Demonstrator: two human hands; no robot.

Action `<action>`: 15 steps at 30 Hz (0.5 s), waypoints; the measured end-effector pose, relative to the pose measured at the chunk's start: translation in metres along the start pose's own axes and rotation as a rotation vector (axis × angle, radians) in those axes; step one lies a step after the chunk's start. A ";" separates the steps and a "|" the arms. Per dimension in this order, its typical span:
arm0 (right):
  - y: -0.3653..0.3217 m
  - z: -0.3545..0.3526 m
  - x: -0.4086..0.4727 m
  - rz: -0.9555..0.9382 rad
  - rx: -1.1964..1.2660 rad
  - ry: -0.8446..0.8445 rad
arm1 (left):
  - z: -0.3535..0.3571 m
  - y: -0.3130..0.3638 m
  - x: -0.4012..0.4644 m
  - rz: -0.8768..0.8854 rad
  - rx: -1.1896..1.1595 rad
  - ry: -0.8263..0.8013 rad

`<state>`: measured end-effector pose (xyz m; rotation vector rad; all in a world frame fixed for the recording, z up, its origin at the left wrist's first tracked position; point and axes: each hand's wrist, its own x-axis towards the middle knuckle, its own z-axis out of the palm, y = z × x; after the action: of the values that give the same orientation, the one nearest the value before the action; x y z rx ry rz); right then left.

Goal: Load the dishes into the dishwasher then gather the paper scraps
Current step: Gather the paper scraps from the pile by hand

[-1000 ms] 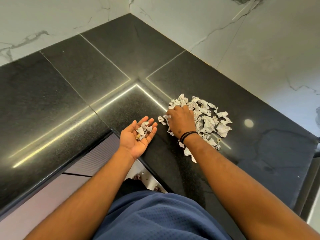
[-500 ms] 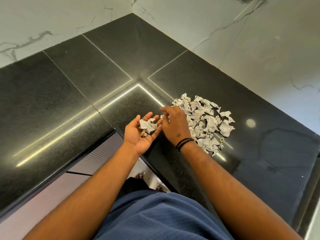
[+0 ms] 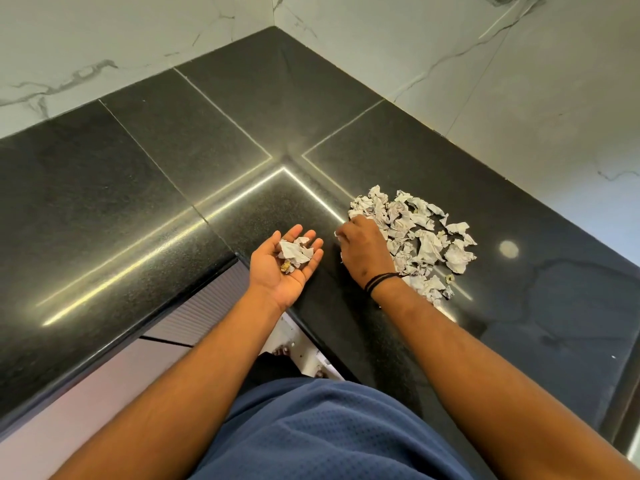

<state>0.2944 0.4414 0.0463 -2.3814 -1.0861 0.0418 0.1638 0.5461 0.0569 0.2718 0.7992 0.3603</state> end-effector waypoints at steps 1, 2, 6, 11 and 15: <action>-0.007 -0.005 -0.002 0.024 0.088 0.040 | 0.000 0.000 0.001 0.008 -0.009 0.007; -0.017 -0.009 -0.005 0.028 0.172 0.078 | 0.002 -0.001 0.001 0.013 -0.021 0.010; -0.066 -0.018 -0.027 -0.112 0.326 0.022 | 0.009 -0.006 0.001 0.021 -0.068 0.018; -0.065 -0.020 -0.036 -0.137 0.302 0.109 | 0.013 -0.007 0.005 0.006 -0.051 -0.040; -0.020 -0.033 -0.028 0.078 0.173 0.226 | 0.009 -0.005 0.007 0.036 -0.056 -0.051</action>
<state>0.2695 0.4175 0.0793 -2.2108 -0.8491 -0.0998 0.1759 0.5437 0.0568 0.2428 0.7337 0.4075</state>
